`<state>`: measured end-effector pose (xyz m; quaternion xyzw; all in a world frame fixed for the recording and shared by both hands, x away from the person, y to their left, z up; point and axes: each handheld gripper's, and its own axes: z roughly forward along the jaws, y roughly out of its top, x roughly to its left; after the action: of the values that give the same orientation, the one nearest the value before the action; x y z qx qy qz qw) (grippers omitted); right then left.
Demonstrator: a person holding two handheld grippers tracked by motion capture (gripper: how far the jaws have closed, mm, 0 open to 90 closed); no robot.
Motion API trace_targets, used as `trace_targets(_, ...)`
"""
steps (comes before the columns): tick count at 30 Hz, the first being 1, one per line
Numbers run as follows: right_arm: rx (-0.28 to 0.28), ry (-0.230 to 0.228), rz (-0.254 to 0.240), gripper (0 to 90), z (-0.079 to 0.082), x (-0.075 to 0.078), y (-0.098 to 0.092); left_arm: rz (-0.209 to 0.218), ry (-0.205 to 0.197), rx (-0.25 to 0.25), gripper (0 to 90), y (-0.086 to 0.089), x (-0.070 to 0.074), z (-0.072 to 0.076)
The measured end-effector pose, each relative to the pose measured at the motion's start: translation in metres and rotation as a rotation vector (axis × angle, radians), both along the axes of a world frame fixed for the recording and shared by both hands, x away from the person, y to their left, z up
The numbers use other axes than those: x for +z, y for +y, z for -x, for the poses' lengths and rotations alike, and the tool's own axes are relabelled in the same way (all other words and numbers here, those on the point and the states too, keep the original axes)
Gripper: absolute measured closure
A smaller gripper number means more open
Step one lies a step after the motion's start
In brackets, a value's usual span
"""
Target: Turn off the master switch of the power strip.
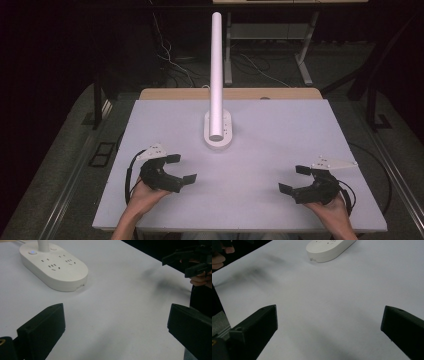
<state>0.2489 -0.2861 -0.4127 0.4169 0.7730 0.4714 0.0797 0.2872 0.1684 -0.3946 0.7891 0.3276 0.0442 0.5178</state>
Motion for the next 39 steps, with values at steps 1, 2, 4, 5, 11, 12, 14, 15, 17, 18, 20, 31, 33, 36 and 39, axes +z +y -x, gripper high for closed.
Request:
trace_targets(1, 0.001, -0.003, 0.001, 0.3, 0.000, 0.000, 0.000, 0.002, 0.005, -0.001, 0.6, 0.000, 0.001, -0.003)
trace_targets(2, 0.001, -0.003, 0.001, 0.3, 0.000, 0.000, 0.000, 0.002, 0.005, -0.001, 0.6, 0.000, 0.001, -0.003)
trace_targets(4, 0.004, -0.003, 0.004, 0.3, 0.000, -0.001, 0.000, -0.002, 0.008, 0.000, 0.7, 0.000, 0.001, -0.006)
trace_targets(5, 0.003, -0.002, 0.005, 0.3, 0.000, -0.001, 0.000, -0.004, 0.013, 0.001, 0.7, 0.000, 0.001, -0.007)
trace_targets(11, 0.006, -0.001, 0.009, 0.3, -0.002, -0.001, 0.001, -0.006, 0.024, 0.008, 1.4, -0.002, 0.000, -0.017)
trace_targets(12, 0.006, -0.001, 0.009, 0.3, -0.002, -0.001, 0.001, -0.010, 0.025, 0.005, 1.4, -0.003, -0.001, -0.019)
trace_targets(14, 0.002, 0.001, 0.010, 0.3, -0.002, -0.001, 0.002, -0.017, 0.026, 0.002, 1.4, -0.004, 0.000, -0.022)
trace_targets(15, 0.002, 0.002, 0.008, 0.3, -0.002, -0.001, 0.002, -0.018, 0.029, 0.004, 1.4, -0.005, 0.001, -0.024)
trace_targets(17, 0.001, 0.001, 0.008, 0.3, -0.002, -0.001, 0.002, -0.026, 0.029, 0.002, 1.4, -0.006, 0.002, -0.027)
trace_targets(18, 0.002, -0.001, 0.009, 0.3, -0.002, -0.001, 0.001, -0.032, 0.030, 0.000, 1.4, -0.006, 0.003, -0.029)
trace_targets(20, 0.003, -0.001, 0.009, 0.3, -0.002, -0.001, 0.001, -0.040, 0.029, -0.001, 1.4, -0.007, 0.005, -0.031)
trace_targets(31, 0.000, -0.005, 0.006, 0.3, -0.002, -0.001, 0.000, -0.066, 0.039, 0.003, 1.8, -0.007, 0.012, -0.047)
trace_targets(33, -0.001, -0.004, 0.007, 0.3, -0.002, -0.001, 0.000, -0.071, 0.037, -0.004, 1.7, -0.007, 0.013, -0.049)
trace_targets(36, -0.003, -0.008, 0.007, 0.3, -0.002, -0.001, 0.000, -0.085, 0.042, -0.012, 1.9, -0.009, 0.015, -0.054)
trace_targets(39, -0.002, -0.008, 0.008, 0.3, -0.002, -0.001, 0.000, -0.106, 0.041, -0.030, 1.9, -0.011, 0.019, -0.060)
